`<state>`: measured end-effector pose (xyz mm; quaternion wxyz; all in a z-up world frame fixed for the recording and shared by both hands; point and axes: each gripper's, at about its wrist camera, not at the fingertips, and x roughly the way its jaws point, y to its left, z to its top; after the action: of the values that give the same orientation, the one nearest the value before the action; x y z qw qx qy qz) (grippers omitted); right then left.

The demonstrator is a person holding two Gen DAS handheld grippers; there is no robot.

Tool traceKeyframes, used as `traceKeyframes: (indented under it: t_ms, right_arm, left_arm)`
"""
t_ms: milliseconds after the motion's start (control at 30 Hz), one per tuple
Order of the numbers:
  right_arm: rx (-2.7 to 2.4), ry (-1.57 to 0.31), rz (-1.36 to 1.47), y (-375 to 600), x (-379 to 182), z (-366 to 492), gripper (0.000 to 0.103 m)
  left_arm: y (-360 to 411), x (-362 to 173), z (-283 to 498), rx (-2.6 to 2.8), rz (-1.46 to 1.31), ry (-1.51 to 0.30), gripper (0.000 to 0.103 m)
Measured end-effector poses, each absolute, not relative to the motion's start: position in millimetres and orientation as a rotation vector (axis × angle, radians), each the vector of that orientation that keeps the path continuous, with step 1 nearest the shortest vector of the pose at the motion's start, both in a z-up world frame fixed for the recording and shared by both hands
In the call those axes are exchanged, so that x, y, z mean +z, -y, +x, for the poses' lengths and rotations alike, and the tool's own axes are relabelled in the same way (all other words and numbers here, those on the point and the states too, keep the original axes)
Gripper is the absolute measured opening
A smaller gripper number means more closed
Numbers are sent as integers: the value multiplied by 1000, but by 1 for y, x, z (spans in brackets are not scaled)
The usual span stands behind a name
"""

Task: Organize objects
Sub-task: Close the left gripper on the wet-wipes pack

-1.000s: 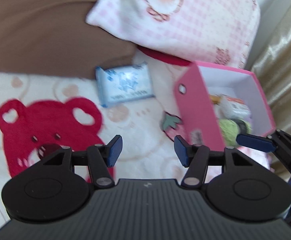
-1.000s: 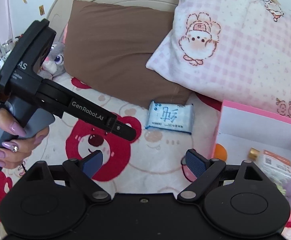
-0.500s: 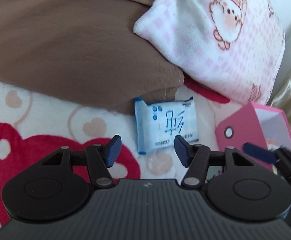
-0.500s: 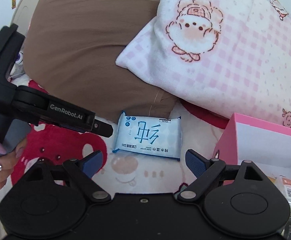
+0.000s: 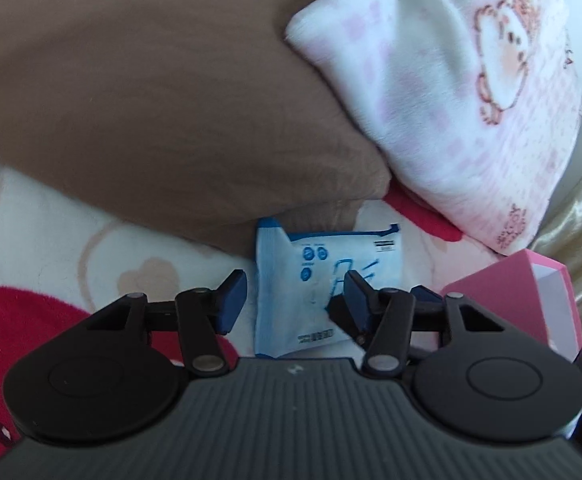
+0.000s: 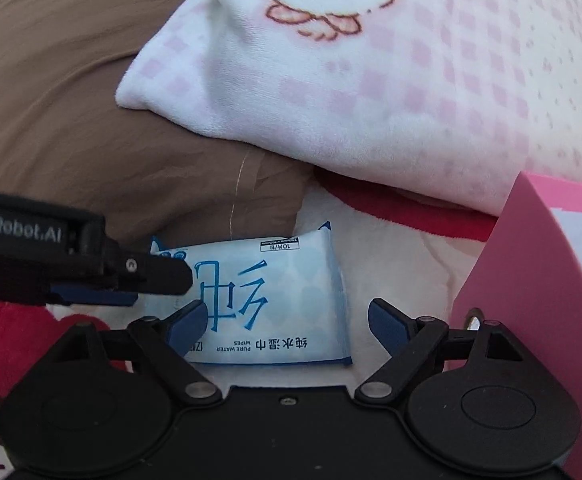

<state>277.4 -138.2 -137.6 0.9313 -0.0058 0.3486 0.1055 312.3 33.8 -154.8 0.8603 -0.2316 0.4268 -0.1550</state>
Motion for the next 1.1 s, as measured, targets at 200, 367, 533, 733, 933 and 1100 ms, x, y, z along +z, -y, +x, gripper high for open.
traceKeyframes:
  t_ms: [200,367,533,733,933,1100]
  right_arm:
    - [280,-773,108,150,-144,285,78]
    - [325,-791,49,142,-142,272,64]
    - [374,-791,-39,132,-136,243,51]
    - [460,-964,106,140,-143,191,43]
    - [465,-959,17,130,-165,143,43]
    - [465,-976,80,142,-171,154,46]
  left_arm:
    - [-38,-169,314,-365,-560,-885,28]
    - [-46,-173,306,-344,-628,-915,28]
    - [-40,-155,287,-341,-529,-935,28]
    - [-28,-144,237,-303,-386,-1074,28]
    - [-31,-162,214,-284,-419,-1136,30]
    - [-32,-167,203,-265,-423,-1110,30]
